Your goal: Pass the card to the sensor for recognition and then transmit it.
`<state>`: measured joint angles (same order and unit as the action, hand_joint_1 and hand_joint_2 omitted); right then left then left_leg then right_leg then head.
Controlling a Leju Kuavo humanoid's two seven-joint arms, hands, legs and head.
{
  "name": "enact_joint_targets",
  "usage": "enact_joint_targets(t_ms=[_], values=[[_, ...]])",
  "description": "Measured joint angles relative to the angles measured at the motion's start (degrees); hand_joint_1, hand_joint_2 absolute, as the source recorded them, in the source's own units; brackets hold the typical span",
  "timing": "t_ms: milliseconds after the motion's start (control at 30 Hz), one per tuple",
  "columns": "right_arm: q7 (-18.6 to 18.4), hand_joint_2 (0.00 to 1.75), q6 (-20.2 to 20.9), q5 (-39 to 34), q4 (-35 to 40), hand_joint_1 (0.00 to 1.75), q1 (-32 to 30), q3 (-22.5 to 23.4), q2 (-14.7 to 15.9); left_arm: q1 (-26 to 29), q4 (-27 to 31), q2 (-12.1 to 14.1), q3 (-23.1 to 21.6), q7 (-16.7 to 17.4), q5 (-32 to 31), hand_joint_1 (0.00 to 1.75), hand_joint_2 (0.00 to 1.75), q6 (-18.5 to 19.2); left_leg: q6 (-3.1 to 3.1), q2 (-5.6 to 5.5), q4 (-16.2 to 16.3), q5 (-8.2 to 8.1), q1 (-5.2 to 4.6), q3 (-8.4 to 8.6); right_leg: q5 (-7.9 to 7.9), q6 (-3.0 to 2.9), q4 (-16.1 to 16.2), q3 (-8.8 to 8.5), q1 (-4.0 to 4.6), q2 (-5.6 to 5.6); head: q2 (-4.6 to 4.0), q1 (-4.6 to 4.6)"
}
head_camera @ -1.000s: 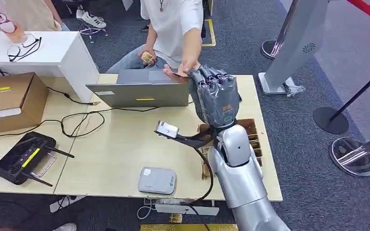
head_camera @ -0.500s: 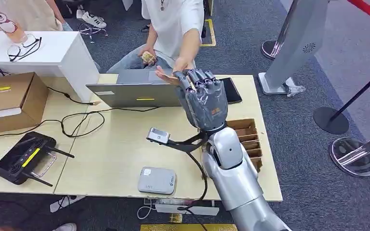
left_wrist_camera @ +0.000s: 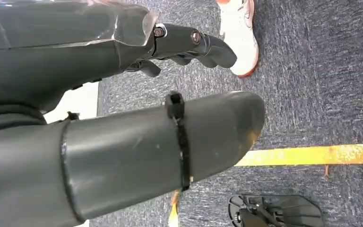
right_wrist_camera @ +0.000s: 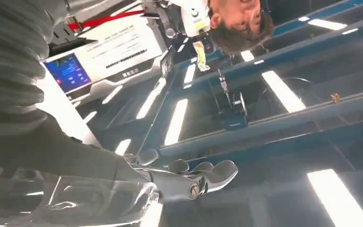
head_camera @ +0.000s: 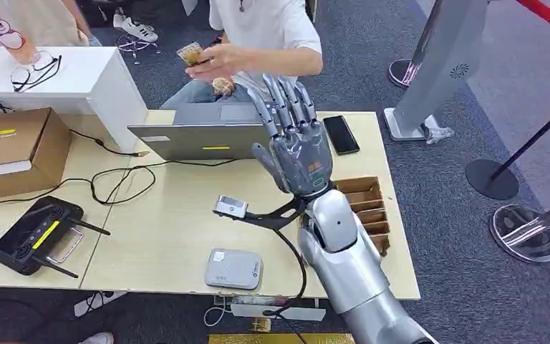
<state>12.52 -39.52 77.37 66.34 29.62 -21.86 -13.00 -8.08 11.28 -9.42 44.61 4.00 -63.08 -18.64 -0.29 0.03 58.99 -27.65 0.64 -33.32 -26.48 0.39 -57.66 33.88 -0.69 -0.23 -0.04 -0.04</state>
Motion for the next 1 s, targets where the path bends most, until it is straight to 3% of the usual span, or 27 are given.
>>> enact_joint_targets(t_ms=[300,733,1000], values=[[-1.3,1.75,0.5,-12.0,-0.2,0.00,-0.2,-3.5,2.7,0.0,0.0,0.0,0.0,-0.3,-0.5,0.00,0.00,0.0,0.00,0.00,0.0,0.00,0.00,0.00,0.00,0.00,0.0,0.00,0.00,0.00,0.00,0.00],[-5.6,1.75,12.4,-25.6,4.5,0.00,-1.1,-10.1,8.6,0.6,0.0,0.2,0.0,-1.7,0.4,0.00,0.00,-0.4,0.00,0.00,0.0,0.00,0.00,0.00,0.00,0.00,0.0,0.00,0.00,0.00,0.00,0.00],[-6.8,1.75,14.9,-28.7,8.5,0.00,-2.7,-11.0,11.7,1.3,0.0,0.2,0.0,-1.7,0.5,0.00,0.00,-0.8,0.00,0.00,0.0,0.00,-0.01,0.00,0.00,0.00,0.0,0.00,0.00,0.00,0.00,0.00]])
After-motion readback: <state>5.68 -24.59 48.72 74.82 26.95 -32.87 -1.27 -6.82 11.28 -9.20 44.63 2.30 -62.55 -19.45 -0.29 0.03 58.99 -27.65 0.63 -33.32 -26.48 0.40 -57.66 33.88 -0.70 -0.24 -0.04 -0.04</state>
